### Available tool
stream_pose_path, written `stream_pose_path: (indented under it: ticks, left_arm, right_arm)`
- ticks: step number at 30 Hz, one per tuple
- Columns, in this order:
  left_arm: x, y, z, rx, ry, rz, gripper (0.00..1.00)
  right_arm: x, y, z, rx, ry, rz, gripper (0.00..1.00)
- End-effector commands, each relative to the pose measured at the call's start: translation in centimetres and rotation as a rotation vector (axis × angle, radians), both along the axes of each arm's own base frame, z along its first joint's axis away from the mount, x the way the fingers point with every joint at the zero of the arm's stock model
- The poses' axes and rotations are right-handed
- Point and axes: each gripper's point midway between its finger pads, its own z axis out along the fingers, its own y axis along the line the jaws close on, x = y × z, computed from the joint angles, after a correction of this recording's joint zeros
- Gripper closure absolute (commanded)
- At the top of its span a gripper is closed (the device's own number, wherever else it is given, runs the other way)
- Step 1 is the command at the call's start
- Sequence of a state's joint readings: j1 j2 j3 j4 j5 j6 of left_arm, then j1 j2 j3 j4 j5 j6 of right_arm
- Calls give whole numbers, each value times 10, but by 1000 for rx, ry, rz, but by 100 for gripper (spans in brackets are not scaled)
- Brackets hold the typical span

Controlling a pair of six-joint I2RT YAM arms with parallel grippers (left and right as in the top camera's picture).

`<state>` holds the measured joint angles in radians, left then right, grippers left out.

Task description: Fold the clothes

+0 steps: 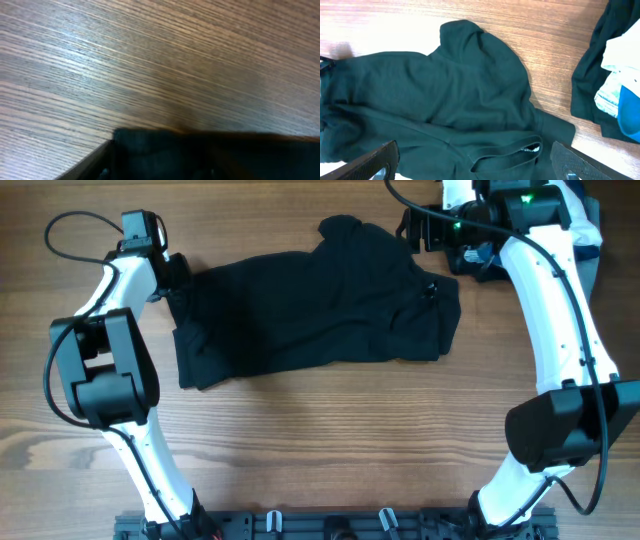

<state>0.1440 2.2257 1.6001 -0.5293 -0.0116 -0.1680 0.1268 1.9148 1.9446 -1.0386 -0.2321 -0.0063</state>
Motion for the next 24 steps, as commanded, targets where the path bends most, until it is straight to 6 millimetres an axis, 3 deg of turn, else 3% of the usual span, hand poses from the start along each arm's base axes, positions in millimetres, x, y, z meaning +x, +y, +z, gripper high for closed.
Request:
stream_pose_path:
  ticks: [1,3,5,10,12,14,15,19,24]
  left_arm:
    - [-9,-1,-31,-4,70,-3,57]
    - [-9,-1,-31,-4,70,-2,70]
    - [-13,0,-31,-1,86,-1,96]
    - [-29,-3,-13,-6,130,0,96]
    - [-32,-4,1,-8,126,4,96]
    - [-35,-4,14,-9,121,10,96]
    - [-38,-5,24,-18,118,26,96]
    - [-45,-6,29,-22,135,29,96]
    - [-53,-9,27,-26,172,27,96]
  right_arm:
    - [5,6,-1,-6,-15,27,4]
    - [8,7,1,-4,-32,27,14]
    - [13,7,4,-2,-54,27,24]
    - [51,15,16,38,-195,5,28]
    - [69,24,5,58,-222,-2,28]
    - [86,34,-15,73,-230,0,28]
    - [103,44,-43,78,-230,8,28]
    - [127,62,-105,79,-218,27,26]
    - [134,78,-170,70,-171,51,22]
